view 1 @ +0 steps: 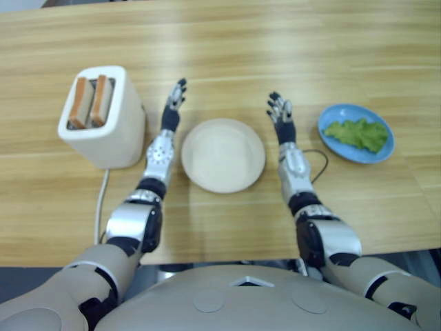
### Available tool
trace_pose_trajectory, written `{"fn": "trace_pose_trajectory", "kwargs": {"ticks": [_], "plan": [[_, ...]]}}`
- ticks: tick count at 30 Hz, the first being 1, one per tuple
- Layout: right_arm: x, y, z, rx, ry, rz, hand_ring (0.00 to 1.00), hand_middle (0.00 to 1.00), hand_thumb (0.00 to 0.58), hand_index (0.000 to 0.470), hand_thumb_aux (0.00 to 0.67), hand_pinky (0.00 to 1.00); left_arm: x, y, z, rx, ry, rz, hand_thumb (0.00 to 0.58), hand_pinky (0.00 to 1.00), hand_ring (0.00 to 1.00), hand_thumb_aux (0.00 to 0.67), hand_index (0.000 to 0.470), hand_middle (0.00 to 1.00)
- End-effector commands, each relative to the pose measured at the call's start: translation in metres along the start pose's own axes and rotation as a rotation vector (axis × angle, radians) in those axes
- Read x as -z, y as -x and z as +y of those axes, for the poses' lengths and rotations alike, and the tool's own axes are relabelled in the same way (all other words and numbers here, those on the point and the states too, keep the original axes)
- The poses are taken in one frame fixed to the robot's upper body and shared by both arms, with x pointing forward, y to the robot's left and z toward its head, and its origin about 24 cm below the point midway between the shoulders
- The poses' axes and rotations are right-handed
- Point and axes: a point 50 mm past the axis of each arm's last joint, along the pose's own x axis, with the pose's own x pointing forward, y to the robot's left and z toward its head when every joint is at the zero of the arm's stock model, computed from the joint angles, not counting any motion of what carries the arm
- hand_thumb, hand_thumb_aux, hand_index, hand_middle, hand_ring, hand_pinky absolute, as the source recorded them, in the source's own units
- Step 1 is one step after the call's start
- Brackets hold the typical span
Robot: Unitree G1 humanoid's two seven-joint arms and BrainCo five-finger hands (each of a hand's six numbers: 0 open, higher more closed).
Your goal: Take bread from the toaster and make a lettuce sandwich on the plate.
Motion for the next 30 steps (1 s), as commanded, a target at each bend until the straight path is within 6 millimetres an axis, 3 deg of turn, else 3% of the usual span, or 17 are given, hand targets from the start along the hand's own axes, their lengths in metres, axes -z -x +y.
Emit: {"fn": "trace_pose_trajectory", "kwargs": {"ticks": [1, 6, 9, 12, 16, 18, 20, 24, 27, 30], "plan": [[0.001, 0.003, -0.003, 0.015, 0.008, -0.003, 0.00, 0.00, 0.000, 0.000, 0.000, 0.00, 0.004, 0.003, -0.001, -0.001, 0.007, 0.017, 0.000, 0.00, 0.00, 0.000, 0.000, 0.00], [0.001, 0.003, -0.004, 0.018, 0.011, -0.001, 0.00, 0.00, 0.000, 0.000, 0.000, 0.00, 0.003, 0.003, -0.001, -0.003, 0.011, 0.013, 0.000, 0.00, 0.00, 0.000, 0.000, 0.00], [0.001, 0.003, -0.003, 0.012, 0.009, 0.000, 0.00, 0.00, 0.000, 0.000, 0.000, 0.00, -0.017, 0.001, -0.001, 0.019, 0.000, -0.117, 0.000, 0.00, 0.00, 0.000, 0.000, 0.00], [0.003, 0.004, -0.003, 0.005, 0.006, 0.005, 0.00, 0.00, 0.000, 0.000, 0.000, 0.00, -0.065, 0.004, 0.004, 0.051, 0.008, -0.322, 0.000, 0.00, 0.00, 0.000, 0.000, 0.00], [0.005, 0.007, -0.003, 0.006, 0.001, 0.013, 0.00, 0.00, 0.000, 0.000, 0.000, 0.00, -0.156, 0.035, 0.031, 0.134, -0.010, -0.551, 0.000, 0.00, 0.00, 0.000, 0.000, 0.00], [0.006, 0.008, -0.001, 0.005, -0.005, 0.015, 0.00, 0.00, 0.000, 0.000, 0.000, 0.00, -0.188, 0.052, 0.050, 0.177, -0.057, -0.595, 0.000, 0.00, 0.00, 0.000, 0.000, 0.00], [0.006, 0.008, 0.000, 0.005, -0.009, 0.017, 0.00, 0.00, 0.000, 0.000, 0.000, 0.00, -0.207, 0.063, 0.069, 0.176, -0.132, -0.602, 0.000, 0.00, 0.00, 0.000, 0.000, 0.00], [0.006, 0.007, 0.005, -0.008, -0.013, 0.014, 0.00, 0.00, 0.000, 0.000, 0.000, 0.00, -0.220, 0.073, 0.119, 0.034, -0.363, -0.510, 0.000, 0.00, 0.00, 0.000, 0.000, 0.00], [0.005, 0.007, 0.004, -0.010, -0.012, 0.008, 0.00, 0.00, 0.000, 0.000, 0.000, 0.00, -0.215, 0.080, 0.146, -0.076, -0.569, -0.375, 0.000, 0.00, 0.00, 0.000, 0.000, 0.00], [0.005, 0.009, 0.001, -0.009, -0.007, 0.005, 0.00, 0.00, 0.000, 0.000, 0.000, 0.00, -0.205, 0.083, 0.168, -0.193, -0.884, -0.205, 0.000, 0.00, 0.00, 0.000, 0.000, 0.00]]}}
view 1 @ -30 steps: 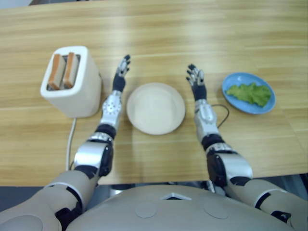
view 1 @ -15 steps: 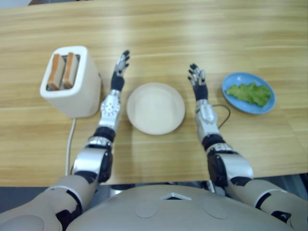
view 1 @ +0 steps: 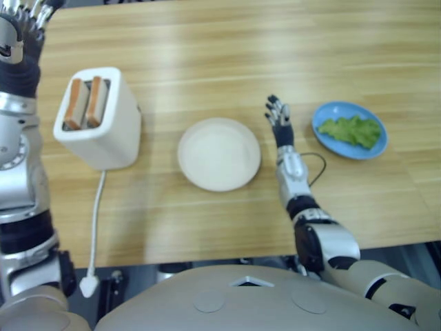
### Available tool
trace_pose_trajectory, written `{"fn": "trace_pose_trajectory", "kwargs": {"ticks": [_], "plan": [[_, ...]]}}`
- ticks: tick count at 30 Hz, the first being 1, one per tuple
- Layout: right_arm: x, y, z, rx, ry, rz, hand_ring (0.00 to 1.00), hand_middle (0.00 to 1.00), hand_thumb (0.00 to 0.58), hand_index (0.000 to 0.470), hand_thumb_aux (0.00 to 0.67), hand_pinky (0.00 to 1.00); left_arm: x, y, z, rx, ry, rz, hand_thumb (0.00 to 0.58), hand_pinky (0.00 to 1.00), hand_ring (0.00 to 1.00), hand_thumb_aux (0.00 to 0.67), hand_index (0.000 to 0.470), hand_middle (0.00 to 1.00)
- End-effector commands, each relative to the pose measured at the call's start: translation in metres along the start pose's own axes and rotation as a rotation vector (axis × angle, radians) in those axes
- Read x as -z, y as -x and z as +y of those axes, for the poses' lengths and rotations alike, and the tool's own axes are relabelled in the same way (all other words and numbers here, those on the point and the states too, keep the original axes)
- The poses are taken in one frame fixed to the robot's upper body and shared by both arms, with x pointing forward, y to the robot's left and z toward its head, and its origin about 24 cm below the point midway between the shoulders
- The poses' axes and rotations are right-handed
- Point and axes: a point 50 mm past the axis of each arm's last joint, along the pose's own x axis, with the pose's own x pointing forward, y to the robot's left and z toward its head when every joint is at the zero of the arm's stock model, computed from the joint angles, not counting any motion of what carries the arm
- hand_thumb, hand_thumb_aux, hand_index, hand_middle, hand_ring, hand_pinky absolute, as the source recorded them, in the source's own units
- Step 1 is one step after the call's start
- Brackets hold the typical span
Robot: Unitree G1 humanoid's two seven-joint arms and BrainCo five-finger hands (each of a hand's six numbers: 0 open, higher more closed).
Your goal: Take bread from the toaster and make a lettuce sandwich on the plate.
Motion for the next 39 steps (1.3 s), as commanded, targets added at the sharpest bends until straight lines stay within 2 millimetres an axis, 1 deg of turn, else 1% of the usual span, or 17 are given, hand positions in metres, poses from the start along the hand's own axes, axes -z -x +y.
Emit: {"fn": "trace_pose_trajectory", "kwargs": {"ticks": [1, 3, 7, 12, 15, 18, 21, 25, 33, 36, 39], "plan": [[0.003, 0.004, -0.003, -0.001, 0.002, 0.018, 0.00, 0.00, 0.000, 0.000, 0.000, 0.00, 0.025, 0.005, 0.008, 0.023, -0.285, 0.171, 0.000, 0.00, 0.00, 0.000, 0.000, 0.00], [0.004, 0.006, -0.005, 0.002, 0.006, 0.020, 0.00, 0.00, 0.000, 0.000, 0.000, 0.00, 0.039, 0.009, 0.007, 0.069, -0.355, 0.254, 0.000, 0.00, 0.00, 0.000, 0.000, 0.00], [0.004, 0.008, -0.010, 0.019, 0.005, 0.021, 0.00, 0.00, 0.000, 0.000, 0.000, 0.00, 0.067, 0.014, 0.000, 0.140, -0.588, 0.361, 0.000, 0.00, 0.00, 0.000, 0.000, 0.00], [0.003, 0.008, -0.015, 0.033, 0.004, 0.014, 0.00, 0.00, 0.000, 0.000, 0.000, 0.00, 0.099, 0.025, -0.007, 0.220, -0.696, 0.478, 0.000, 0.00, 0.00, 0.000, 0.000, 0.00], [0.003, 0.009, -0.016, 0.036, 0.004, 0.013, 0.00, 0.00, 0.000, 0.000, 0.000, 0.00, 0.111, 0.031, -0.009, 0.256, -0.755, 0.521, 0.000, 0.00, 0.00, 0.000, 0.000, 0.00], [0.002, 0.010, -0.016, 0.037, 0.003, 0.011, 0.00, 0.00, 0.000, 0.000, 0.000, 0.00, 0.119, 0.036, -0.003, 0.262, -0.821, 0.563, 0.000, 0.00, 0.00, 0.000, 0.000, 0.00], [0.002, 0.010, -0.016, 0.038, 0.002, 0.009, 0.00, 0.00, 0.000, 0.000, 0.000, 0.00, 0.125, 0.039, 0.002, 0.268, -0.868, 0.589, 0.000, 0.00, 0.00, 0.000, 0.000, 0.00], [0.002, 0.011, -0.016, 0.039, 0.002, 0.007, 0.00, 0.00, 0.000, 0.000, 0.000, 0.00, 0.126, 0.038, 0.008, 0.256, -0.901, 0.597, 0.000, 0.00, 0.00, 0.000, 0.000, 0.00], [0.001, 0.012, -0.015, 0.038, 0.001, 0.001, 0.00, 0.00, 0.000, 0.000, 0.000, 0.00, 0.125, 0.037, 0.007, 0.292, -0.998, 0.576, 0.000, 0.00, 0.00, 0.000, 0.000, 0.00], [0.001, 0.013, -0.016, 0.040, 0.002, 0.001, 0.00, 0.00, 0.000, 0.000, 0.000, 0.00, 0.124, 0.036, 0.001, 0.324, -1.030, 0.549, 0.000, 0.00, 0.00, 0.000, 0.000, 0.00], [0.000, 0.013, -0.016, 0.040, 0.003, 0.002, 0.00, 0.00, 0.000, 0.000, 0.000, 0.00, 0.122, 0.034, -0.012, 0.368, -1.065, 0.490, 0.000, 0.00, 0.00, 0.000, 0.000, 0.00]]}}
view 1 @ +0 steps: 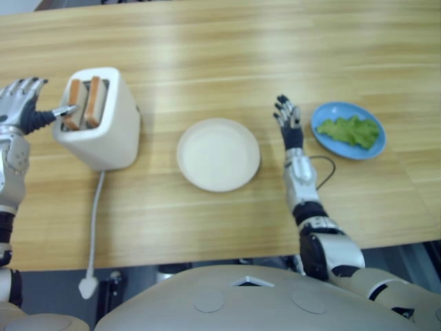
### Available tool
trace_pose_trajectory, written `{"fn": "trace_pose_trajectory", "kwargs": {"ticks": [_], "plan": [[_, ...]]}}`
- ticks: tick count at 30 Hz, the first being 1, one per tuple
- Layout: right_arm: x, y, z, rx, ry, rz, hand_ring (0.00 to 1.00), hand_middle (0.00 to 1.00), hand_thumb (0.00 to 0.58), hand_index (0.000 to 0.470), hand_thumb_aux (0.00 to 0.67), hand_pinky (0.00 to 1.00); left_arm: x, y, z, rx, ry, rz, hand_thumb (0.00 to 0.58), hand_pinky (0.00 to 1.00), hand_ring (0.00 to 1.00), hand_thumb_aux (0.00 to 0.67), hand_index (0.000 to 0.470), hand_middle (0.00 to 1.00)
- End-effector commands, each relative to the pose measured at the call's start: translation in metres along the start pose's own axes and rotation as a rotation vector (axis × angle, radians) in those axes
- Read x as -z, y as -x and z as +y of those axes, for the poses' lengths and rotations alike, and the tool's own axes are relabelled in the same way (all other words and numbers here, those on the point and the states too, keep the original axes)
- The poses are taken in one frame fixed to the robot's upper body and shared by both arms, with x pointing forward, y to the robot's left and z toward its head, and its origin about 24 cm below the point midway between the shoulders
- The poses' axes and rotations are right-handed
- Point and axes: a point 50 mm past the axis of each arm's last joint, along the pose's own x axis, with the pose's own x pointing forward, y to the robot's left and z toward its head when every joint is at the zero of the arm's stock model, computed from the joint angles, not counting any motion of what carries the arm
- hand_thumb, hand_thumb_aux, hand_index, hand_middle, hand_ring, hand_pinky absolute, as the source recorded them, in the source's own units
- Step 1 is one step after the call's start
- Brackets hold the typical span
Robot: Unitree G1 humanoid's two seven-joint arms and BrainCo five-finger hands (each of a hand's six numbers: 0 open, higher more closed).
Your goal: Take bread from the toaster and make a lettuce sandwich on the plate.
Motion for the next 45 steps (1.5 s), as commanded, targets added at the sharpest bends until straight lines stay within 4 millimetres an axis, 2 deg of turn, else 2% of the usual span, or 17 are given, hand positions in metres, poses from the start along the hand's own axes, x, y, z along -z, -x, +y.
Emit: {"fn": "trace_pose_trajectory", "kwargs": {"ticks": [1, 10, 19, 20, 21, 22, 23, 25, 26, 27, 28, 29, 30, 39, 45], "plan": [[0.003, 0.003, -0.001, 0.010, -0.007, 0.018, 0.00, 0.00, 0.000, 0.000, 0.000, 0.00, -0.013, 0.001, -0.008, 0.030, -0.087, -0.080, 0.000, 0.00, 0.00, 0.000, 0.000, 0.00], [0.004, 0.004, -0.002, 0.015, -0.008, 0.021, 0.00, 0.00, 0.000, 0.000, 0.000, 0.00, -0.019, 0.002, -0.014, 0.049, -0.153, -0.129, 0.000, 0.00, 0.00, 0.000, 0.000, 0.00], [0.004, 0.005, -0.004, 0.019, -0.006, 0.022, 0.00, 0.00, 0.000, 0.000, 0.000, 0.00, -0.013, 0.002, -0.017, 0.081, -0.104, -0.087, 0.000, 0.00, 0.00, 0.000, 0.000, 0.00], [0.004, 0.005, -0.004, 0.020, -0.006, 0.021, 0.00, 0.00, 0.000, 0.000, 0.000, 0.00, -0.012, 0.002, -0.018, 0.090, -0.095, -0.084, 0.049, 0.11, 0.11, 0.029, 0.020, 0.11], [0.004, 0.006, -0.004, 0.022, -0.006, 0.021, 0.00, 0.00, 0.000, 0.000, 0.000, 0.00, -0.012, 0.002, -0.019, 0.093, -0.085, -0.082, 0.049, 0.11, 0.11, 0.029, 0.020, 0.11], [0.004, 0.006, -0.004, 0.023, -0.006, 0.020, 0.00, 0.00, 0.000, 0.000, 0.000, 0.00, -0.012, 0.002, -0.020, 0.096, -0.076, -0.079, 0.382, 0.28, 0.28, 0.279, 0.191, 0.28], [0.004, 0.006, -0.004, 0.023, -0.006, 0.020, 0.00, 0.00, 0.000, 0.000, 0.000, 0.00, -0.011, 0.002, -0.021, 0.105, -0.059, -0.075, 0.449, 0.38, 0.38, 0.352, 0.242, 0.38], [0.003, 0.006, -0.004, 0.022, -0.005, 0.021, 0.00, 0.00, 0.000, 0.000, 0.000, 0.00, -0.010, 0.002, -0.023, 0.118, -0.031, -0.065, 0.449, 0.38, 0.38, 0.352, 0.242, 0.38], [0.004, 0.006, -0.004, 0.022, -0.005, 0.021, 0.00, 0.00, 0.000, 0.000, 0.000, 0.00, -0.010, 0.002, -0.024, 0.127, -0.014, -0.061, 0.561, 0.62, 0.62, 0.549, 0.377, 0.62], [0.004, 0.007, -0.005, 0.024, -0.005, 0.021, 0.00, 0.00, 0.000, 0.000, 0.000, 0.00, -0.010, 0.002, -0.025, 0.134, 0.001, -0.061, 0.580, 0.78, 0.78, 0.662, 0.455, 0.78], [0.004, 0.007, -0.005, 0.025, -0.004, 0.021, 0.00, 0.00, 0.000, 0.000, 0.000, 0.00, -0.011, 0.002, -0.026, 0.139, 0.015, -0.062, 0.580, 0.95, 0.95, 0.670, 0.460, 0.95], [0.004, 0.007, -0.005, 0.026, -0.004, 0.021, 0.00, 0.00, 0.000, 0.000, 0.000, 0.00, -0.012, 0.002, -0.027, 0.143, 0.032, -0.067, 0.580, 0.95, 0.95, 0.670, 0.460, 0.95], [0.004, 0.007, -0.006, 0.027, -0.004, 0.021, 0.00, 0.00, 0.000, 0.000, 0.000, 0.00, -0.013, 0.002, -0.028, 0.145, 0.045, -0.073, 0.580, 1.00, 1.00, 0.670, 0.460, 1.00], [0.005, 0.009, -0.009, 0.037, -0.001, 0.029, 0.00, 0.00, 0.000, 0.000, 0.000, 0.00, -0.023, 0.003, -0.030, 0.163, 0.120, -0.117, 0.580, 1.00, 1.00, 0.670, 0.460, 1.00], [0.006, 0.010, -0.012, 0.042, 0.002, 0.036, 0.00, 0.00, 0.000, 0.000, 0.000, 0.00, -0.033, 0.004, -0.034, 0.171, 0.242, -0.149, 0.580, 1.00, 1.00, 0.670, 0.460, 1.00]]}}
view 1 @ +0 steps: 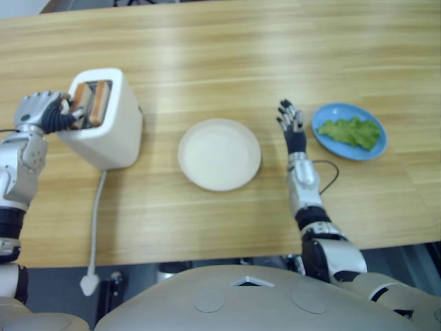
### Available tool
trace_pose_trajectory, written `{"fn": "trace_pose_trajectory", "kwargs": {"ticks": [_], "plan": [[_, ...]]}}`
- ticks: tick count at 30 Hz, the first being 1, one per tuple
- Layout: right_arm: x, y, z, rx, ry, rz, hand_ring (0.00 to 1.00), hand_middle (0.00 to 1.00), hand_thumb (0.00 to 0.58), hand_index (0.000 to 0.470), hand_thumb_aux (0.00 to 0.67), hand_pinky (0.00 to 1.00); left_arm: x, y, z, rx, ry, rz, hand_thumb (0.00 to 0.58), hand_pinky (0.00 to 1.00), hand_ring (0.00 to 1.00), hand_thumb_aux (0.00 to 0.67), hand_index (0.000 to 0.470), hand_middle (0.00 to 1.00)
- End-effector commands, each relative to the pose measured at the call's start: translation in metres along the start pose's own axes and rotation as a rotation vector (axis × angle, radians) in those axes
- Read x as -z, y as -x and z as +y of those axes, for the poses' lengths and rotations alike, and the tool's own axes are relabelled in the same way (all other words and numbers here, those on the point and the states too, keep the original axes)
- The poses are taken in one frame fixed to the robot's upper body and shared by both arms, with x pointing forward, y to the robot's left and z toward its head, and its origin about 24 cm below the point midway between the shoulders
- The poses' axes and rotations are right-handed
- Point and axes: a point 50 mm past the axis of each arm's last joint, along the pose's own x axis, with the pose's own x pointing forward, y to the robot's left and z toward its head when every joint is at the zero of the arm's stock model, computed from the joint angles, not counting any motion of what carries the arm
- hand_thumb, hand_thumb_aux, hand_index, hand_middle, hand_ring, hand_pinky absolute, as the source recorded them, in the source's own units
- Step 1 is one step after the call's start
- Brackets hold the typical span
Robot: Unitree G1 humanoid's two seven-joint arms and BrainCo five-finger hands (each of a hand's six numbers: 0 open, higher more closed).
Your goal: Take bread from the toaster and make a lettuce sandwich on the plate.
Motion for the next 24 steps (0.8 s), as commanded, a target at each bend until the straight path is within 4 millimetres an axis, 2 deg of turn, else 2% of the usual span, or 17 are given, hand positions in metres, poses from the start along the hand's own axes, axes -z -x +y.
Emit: {"fn": "trace_pose_trajectory", "kwargs": {"ticks": [1, 6, 11, 18, 24], "plan": [[0.003, 0.002, -0.003, 0.017, -0.009, 0.018, 0.00, 0.00, 0.000, 0.000, 0.000, 0.00, -0.007, 0.004, -0.021, 0.092, 0.082, -0.030, 0.580, 1.00, 1.00, 0.670, 0.460, 1.00], [0.004, 0.003, -0.003, 0.018, -0.009, 0.023, 0.00, 0.00, 0.000, 0.000, 0.000, 0.00, -0.004, 0.001, -0.009, 0.013, 0.151, -0.016, 0.580, 1.00, 1.00, 0.670, 0.460, 1.00], [0.005, 0.004, -0.003, 0.022, -0.012, 0.027, 0.00, 0.00, 0.000, 0.000, 0.000, 0.00, 0.002, 0.002, 0.012, -0.090, 0.249, -0.003, 0.580, 1.00, 1.00, 0.670, 0.460, 1.00], [0.006, 0.004, -0.003, 0.024, -0.013, 0.034, 0.00, 0.00, 0.000, 0.000, 0.000, 0.00, 0.009, 0.009, 0.055, -0.298, 0.356, -0.044, 0.580, 1.00, 1.00, 0.670, 0.460, 1.00], [0.006, 0.004, -0.002, 0.023, -0.013, 0.038, 0.00, 0.00, 0.000, 0.000, 0.000, 0.00, 0.017, 0.025, 0.102, -0.511, 0.591, -0.132, 0.580, 1.00, 1.00, 0.670, 0.460, 1.00]]}}
